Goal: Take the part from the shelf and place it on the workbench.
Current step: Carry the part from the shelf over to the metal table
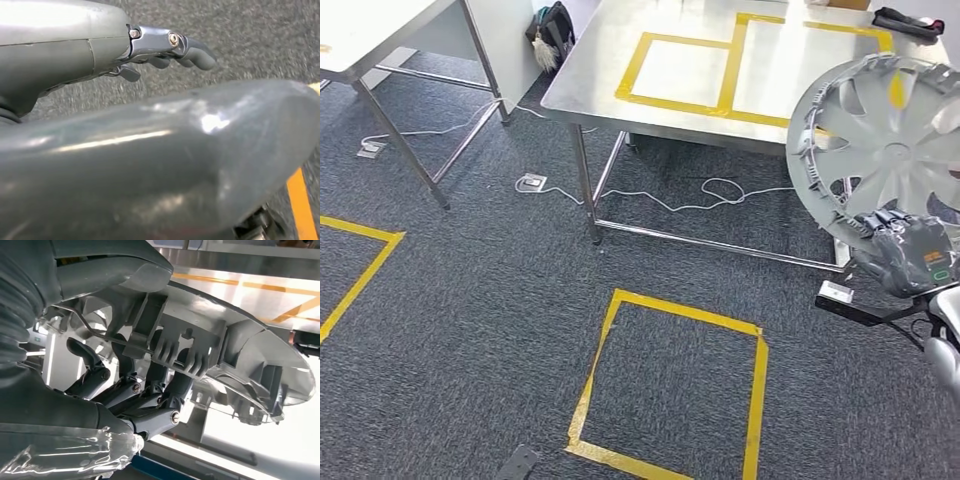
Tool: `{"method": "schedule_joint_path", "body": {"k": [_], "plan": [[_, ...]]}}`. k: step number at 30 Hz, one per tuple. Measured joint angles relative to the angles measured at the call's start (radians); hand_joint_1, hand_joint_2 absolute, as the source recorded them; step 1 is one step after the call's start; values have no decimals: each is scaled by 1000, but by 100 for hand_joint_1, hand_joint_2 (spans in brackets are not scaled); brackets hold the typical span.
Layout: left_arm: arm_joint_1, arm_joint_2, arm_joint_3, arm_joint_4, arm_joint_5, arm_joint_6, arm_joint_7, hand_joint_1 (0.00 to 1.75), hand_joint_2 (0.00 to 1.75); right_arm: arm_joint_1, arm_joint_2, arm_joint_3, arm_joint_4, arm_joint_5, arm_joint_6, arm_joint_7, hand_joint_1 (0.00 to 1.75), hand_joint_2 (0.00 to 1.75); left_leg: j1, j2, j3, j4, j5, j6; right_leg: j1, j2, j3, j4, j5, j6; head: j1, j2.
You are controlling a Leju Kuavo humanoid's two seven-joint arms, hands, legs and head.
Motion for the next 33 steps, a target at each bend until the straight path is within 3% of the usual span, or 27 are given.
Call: {"method": "schedule_joint_path", "body": {"k": [11, 19, 28, 33], "plan": [[-3, -4, 0, 0, -11, 2, -6, 0, 0, 13, -4, -19, 17, -18, -2, -29, 175, 175, -3, 1, -1, 0, 0, 15, -2, 2, 7, -20, 13, 21, 0, 0], [-3, -5, 0, 0, -12, 2, -8, 0, 0, 16, -9, -26, 20, -6, -8, -30, 175, 175, -2, 1, 0, 0, 5, 15, -1, 3, 6, -17, 13, 22, -1, 0], [-2, -5, 0, 0, -15, 3, -17, 0, 0, 22, -27, -29, 24, 123, -104, 8, 175, 175, -1, 1, 0, 0, 5, 15, -1, 4, 6, -16, 13, 22, 0, 0], [-1, -7, 0, 0, -22, 3, -17, 0, 0, 41, -10, -38, 24, 73, -136, 16, 175, 175, -1, 1, 0, 0, 5, 15, -1, 3, 6, -16, 13, 22, 0, 0]]}}
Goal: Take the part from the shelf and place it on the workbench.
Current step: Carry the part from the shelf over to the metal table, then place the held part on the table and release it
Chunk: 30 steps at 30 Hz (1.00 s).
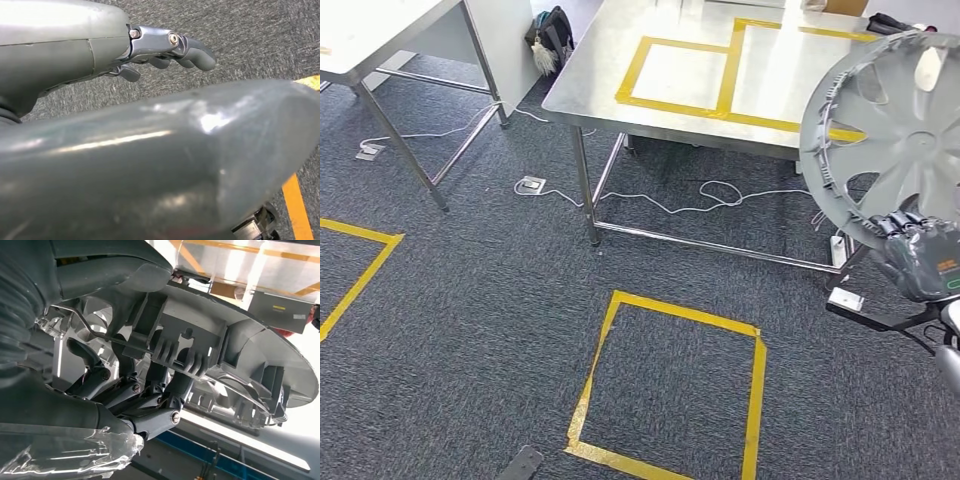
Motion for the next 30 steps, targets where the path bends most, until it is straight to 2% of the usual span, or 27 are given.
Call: {"method": "schedule_joint_path", "body": {"k": [6, 9, 11, 13, 15, 16, 17, 18, 19, 20, 21, 22, 23, 25, 27, 28, 30], "plan": [[0, 1, 0, 0, -3, -1, 0, 0, 0, 29, 32, -30, -10, -83, 16, -19, 175, 175, -6, 0, 0, 2, -4, 6, -6, 0, 1, -1, 1, 4, 0, 0], [0, 1, 0, 0, -5, -3, 0, 0, 0, 36, 43, -44, -15, -103, 28, -25, 175, 175, -11, 0, 0, 1, -7, 13, -10, 0, 2, -5, 1, 12, -1, 0], [0, 1, 0, 0, -8, -3, 0, 0, 0, 42, 45, -51, -21, -107, 30, -27, 175, 175, -6, 2, 7, -11, -3, 21, -12, 8, -3, 0, -6, 17, 0, 0], [-2, 0, 0, 0, -9, -3, 0, 0, 0, 46, 46, -60, -25, -109, 31, -28, 175, 175, -1, 6, 17, -21, -1, 29, -12, 32, -37, 70, -46, 16, 4, 0], [-3, -3, 0, 0, -9, -4, 0, 0, 0, 50, 46, -65, -25, -110, 31, -29, 175, 175, -3, 10, 21, -22, -4, 32, -10, 50, -106, 208, -105, 14, 6, 0], [-3, -4, 0, 0, -9, -4, 0, 0, 0, 53, 46, -67, -25, -111, 31, -29, 175, 175, -3, 12, 22, -22, -6, 33, -10, 52, -138, 264, -119, 15, 7, 0], [-3, -5, 0, 0, -9, -5, 0, 0, 0, 56, 46, -68, -25, -112, 32, -29, 175, 175, -3, 14, 25, -21, -8, 31, -10, 52, -155, 287, -115, 16, 7, 0], [-2, -6, 0, 0, -9, -5, 0, 0, 0, 59, 46, -69, -25, -113, 34, -29, 175, 175, -1, 16, 27, -21, -10, 28, -10, 50, -151, 267, -89, 17, 7, 0], [-2, -6, 0, 0, -9, -5, 0, 0, 0, 62, 47, -70, -26, -115, 36, -29, 175, 175, 1, 19, 31, -19, -13, 24, -11, 43, -127, 209, -51, 19, 7, 0], [-2, -7, 0, 0, -9, -5, 0, 0, 0, 62, 47, -71, -26, -117, 38, -29, 175, 175, 1, 22, 33, -15, -17, 17, -11, 24, -95, 137, -17, 23, 8, 0], [-3, -6, 0, 0, -9, -5, 0, 0, 0, 62, 49, -73, -26, -118, 40, -30, 175, 175, 0, 26, 35, -10, -22, 10, -11, 9, -67, 75, 8, 23, 9, 0], [-3, -5, 0, 0, -9, -5, 0, 0, 0, 62, 51, -75, -27, -118, 42, -32, 175, 175, -2, 31, 36, -6, -26, 4, -10, -1, -48, 37, 19, 19, 10, 0], [-2, -5, 0, 0, -10, -5, 0, 0, 0, 62, 54, -76, -28, -118, 44, -33, 175, 175, -6, 36, 37, -4, -28, -1, -9, -4, -41, 24, 19, 12, 9, 0], [-2, -5, 0, 0, -10, -4, 0, 0, 0, 65, 59, -80, -30, -118, 48, -35, 175, 175, -7, 47, 38, -4, -30, -8, -8, 17, -43, 28, 19, -7, 7, 0], [-2, -5, 0, 0, -10, -3, 0, 0, 0, 67, 59, -84, -32, -118, 50, -36, 175, 175, -2, 40, 30, 20, -51, -19, -9, 33, -45, 29, 22, -21, 6, 0], [-3, -5, 0, 0, -10, -3, 0, 0, 0, 67, 59, -85, -33, -117, 51, -37, 175, 175, -1, 31, 12, 60, -77, -25, -11, 39, -45, 28, 23, -27, 6, 0], [-3, -5, 0, 0, -10, -3, 0, 0, 0, 67, 60, -86, -34, -108, 53, -38, 175, 175, 1, 15, -50, 191, -141, -31, -10, 53, -46, 28, 23, -33, 6, 0]]}}
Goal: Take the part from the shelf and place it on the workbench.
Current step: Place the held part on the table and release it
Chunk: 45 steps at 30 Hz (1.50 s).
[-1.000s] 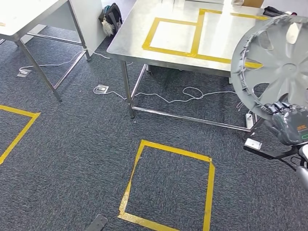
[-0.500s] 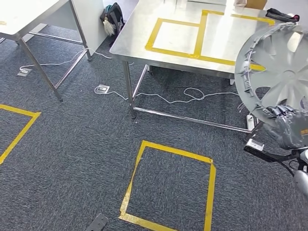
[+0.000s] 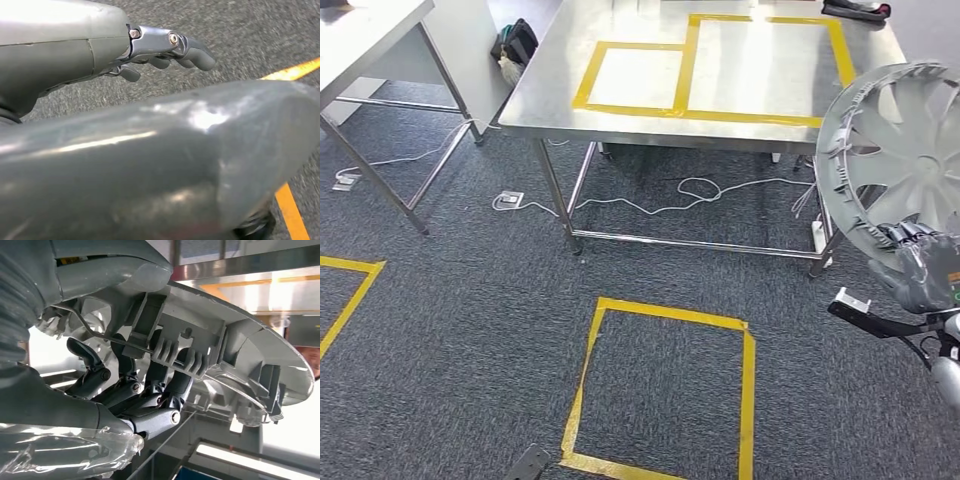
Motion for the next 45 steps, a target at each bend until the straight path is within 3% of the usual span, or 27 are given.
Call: {"method": "schedule_joint_path", "body": {"k": [1, 2, 3, 4, 6, 7, 8, 11, 13, 21, 33, 40, 42, 45], "plan": [[1, 0, 0, 0, 0, 0, 0, 0, 0, 0, 0, 0, 0, 7, 1, 0, 175, 175, 0, -2, -32, 61, -22, 0, 1, 7, 0, 0, 0, -1, 0, 0], [1, 0, 0, 0, 0, 0, 0, 0, 0, 1, 0, 0, 0, 14, 1, 0, 175, 175, 0, -3, -51, 94, -25, 2, 3, 13, 1, 0, -1, -2, 0, 0], [1, -1, 0, 0, 0, 0, 0, 0, 0, 1, 0, 0, 0, 20, 2, 1, 175, 175, -1, -4, -52, 88, -9, 7, 5, 19, 1, 0, -2, -3, 0, 0], [1, -1, 0, 0, 0, 0, 0, 0, 0, 1, 0, 0, 0, 23, 2, 1, 175, 175, -2, -5, -34, 45, 23, 15, 7, 25, 3, 0, -2, -3, 0, 0], [-2, 1, 0, 0, 0, 0, 0, 0, 0, 2, 0, -2, -1, 26, 2, 2, 175, 175, -8, -13, 33, -94, 90, 36, 12, 33, 5, 0, -4, -3, 1, 0], [-3, 2, 0, 0, 0, 0, 0, 0, 0, 2, 0, -2, -1, 27, 2, 2, 175, 175, -10, -15, 59, -149, 109, 41, 13, 36, 4, 1, -5, -1, 1, 0], [-4, 1, 0, 0, 0, 0, 0, 0, 0, 2, 0, -3, -1, 28, 2, 2, 175, 175, -11, -17, 75, -182, 116, 34, 15, 37, 2, 2, -7, -2, 1, 0], [-5, 0, 0, 0, -1, 0, 0, 0, 0, 7, 0, -4, -1, 28, 2, 5, 175, 175, -10, -18, 78, -198, 118, 15, 15, 34, 2, -1, -7, -3, 2, 0], [-4, 1, 0, 0, -1, 0, 0, 0, 0, 8, 0, -5, -1, 26, 2, 7, 175, 175, -11, -21, 77, -198, 120, 22, 15, 30, 5, -7, -4, 2, 2, 0], [-4, 0, 0, 0, -2, 0, -2, 0, 0, 10, 1, -14, -7, 17, 10, 9, 175, 175, -12, -24, 74, -197, 122, 32, 14, 27, 8, -16, 2, 12, 2, 0], [-3, 3, 5, 0, 9, -74, -60, 0, 0, 9, 0, -14, -7, 28, 38, 10, 175, 175, -11, -24, 74, -197, 125, 34, 15, 28, 8, -16, 4, 14, 2, 0], [-5, 13, 5, 0, 8, -91, -59, 0, 0, -11, 4, 5, -3, 47, 79, 20, 175, 175, -16, -24, 83, -216, 111, 62, 7, 28, 8, -12, 17, 35, 2, 0], [-6, 15, 5, -1, 7, -92, -58, 0, 0, -20, 6, 15, 0, 51, 86, 22, 175, 175, -12, -24, 100, -225, 102, 71, 8, 20, -8, 24, -3, 37, 6, 0], [-4, 16, 6, -1, 7, -93, -57, 0, 0, -30, 8, 27, 4, 54, 89, 23, 175, 175, -10, -23, 118, -225, 92, 73, 7, 12, -99, 198, -82, 40, 10, 0]]}}
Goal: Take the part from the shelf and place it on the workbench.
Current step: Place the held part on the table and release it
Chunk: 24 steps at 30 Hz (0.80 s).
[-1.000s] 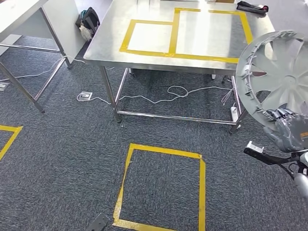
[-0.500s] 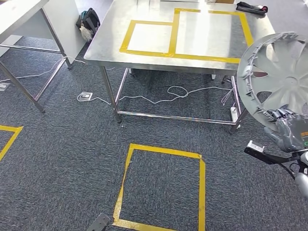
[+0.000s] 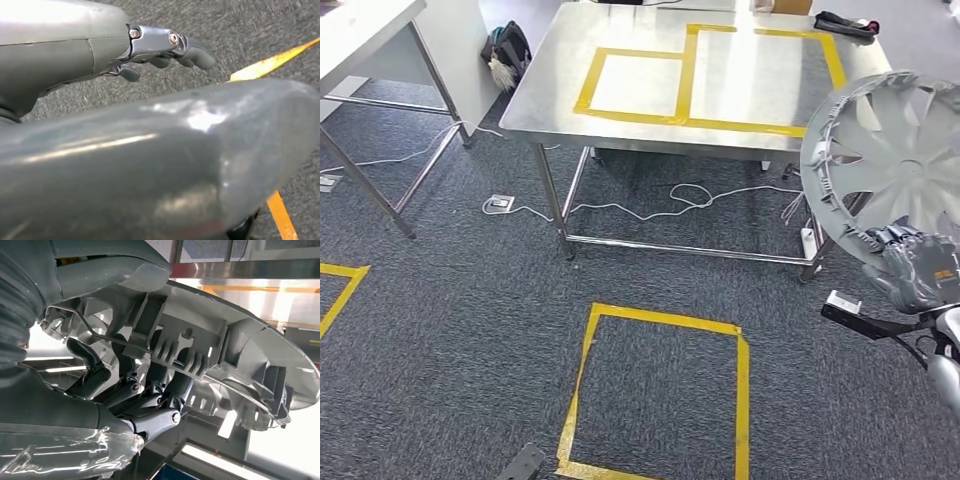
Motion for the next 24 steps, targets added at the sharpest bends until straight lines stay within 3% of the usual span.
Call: {"method": "schedule_joint_path", "body": {"k": [1, 2, 3, 5, 6, 8, 10, 12, 14, 16, 17, 18, 19, 20, 22, 23, 24], "plan": [[2, 0, 0, 0, 0, 0, 0, 0, 0, 0, 1, 3, 2, 0, 1, 0, 175, 175, 2, 0, 7, 0, -6, -3, -2, -1, -30, 48, -12, 4, 0, 0], [3, 0, 0, 0, 0, 0, 0, 0, 0, -1, 2, 6, 4, 1, 2, 1, 175, 175, 4, 1, 15, 1, -12, -7, -4, -2, -45, 63, -6, 8, 2, 0], [5, 0, 0, 0, -1, 0, 0, 0, 0, -1, 3, 9, 6, 0, 4, 2, 175, 175, 9, 1, 26, 2, -20, -12, -8, -4, -39, 37, 19, 12, 2, 0], [6, 1, 0, 0, -2, 1, 2, 0, 0, -1, 4, 14, 12, -1, 9, 4, 175, 175, 17, 1, 51, 6, -39, -29, -19, -11, 11, -89, 95, 28, 3, 0], [5, 2, 0, 0, -3, 2, 3, 0, 0, -3, 6, 17, 15, -1, 10, 5, 175, 175, 20, 1, 60, 10, -50, -40, -21, -15, 35, -151, 112, 30, 6, 0], [4, 7, 1, 0, -5, 5, 6, 0, 0, -5, 10, 21, 19, -1, 12, 7, 175, 175, 19, 4, 69, 13, -66, -56, -20, -17, 59, -202, 110, 16, 8, 0], [2, 9, 1, 0, -7, 8, 8, 0, 0, -3, 12, 21, 20, -3, 12, 9, 175, 175, 19, 6, 70, 20, -69, -64, -19, -11, 69, -200, 95, -11, 6, 0], [-1, 8, 1, 0, -8, 12, 8, 0, 0, 4, 12, 19, 21, -5, 12, 14, 175, 175, 22, 7, 30, 91, -38, -77, -20, -7, 85, -201, 81, -26, 5, 0], [-1, 7, 1, 0, -8, 15, 9, 0, 0, 14, 12, 18, 22, -7, 12, 17, 175, 175, 24, 9, -60, 216, -29, -91, -19, -4, 114, -213, 63, -37, 4, 0], [7, 6, 1, 0, -9, 16, 12, 0, 0, 27, 13, 18, 23, -8, 13, 18, 175, 175, 24, 9, -143, 294, -95, -96, -18, -1, 154, -230, 41, -42, 4, 0], [11, 6, 1, 0, -9, 16, 13, 0, 0, 33, 14, 18, 23, -8, 13, 18, 175, 175, 23, 9, -170, 300, -132, -93, -17, 3, 178, -240, 29, -43, 4, 0], [14, 6, 1, 0, -9, 17, 15, 0, 0, 38, 15, 18, 23, -8, 13, 18, 175, 175, 20, 9, -185, 280, -154, -86, -16, 6, 205, -250, 17, -43, 4, 0], [16, 6, 1, 0, -9, 18, 15, 0, 0, 42, 17, 18, 23, -8, 13, 18, 175, 175, 14, 9, -191, 239, -149, -76, -14, 9, 232, -260, 4, -42, 4, 0], [18, 7, 2, 0, -9, 19, 16, 0, 0, 45, 19, 18, 23, -8, 13, 18, 175, 175, 6, 6, -190, 178, -96, -59, -12, 12, 257, -271, -9, -41, 3, 0], [25, 9, 4, 0, -9, 21, 18, 0, 0, 46, 26, 19, 24, -9, 14, 18, 175, 175, -15, -5, -178, 33, 89, -24, -5, 19, 300, -286, -38, -34, 2, 0], [28, 10, 5, 1, -9, 22, 20, 0, 0, 47, 29, 19, 23, -9, 15, 18, 175, 175, -22, -11, -169, -15, 165, -15, 0, 23, 319, -295, -55, -32, 4, 0], [30, 10, 6, 1, -9, 24, 22, 0, 0, 47, 32, 19, 21, -10, 16, 18, 175, 175, -25, -15, -160, -40, 197, -16, 5, 27, 338, -303, -72, -31, 5, 0]]}}
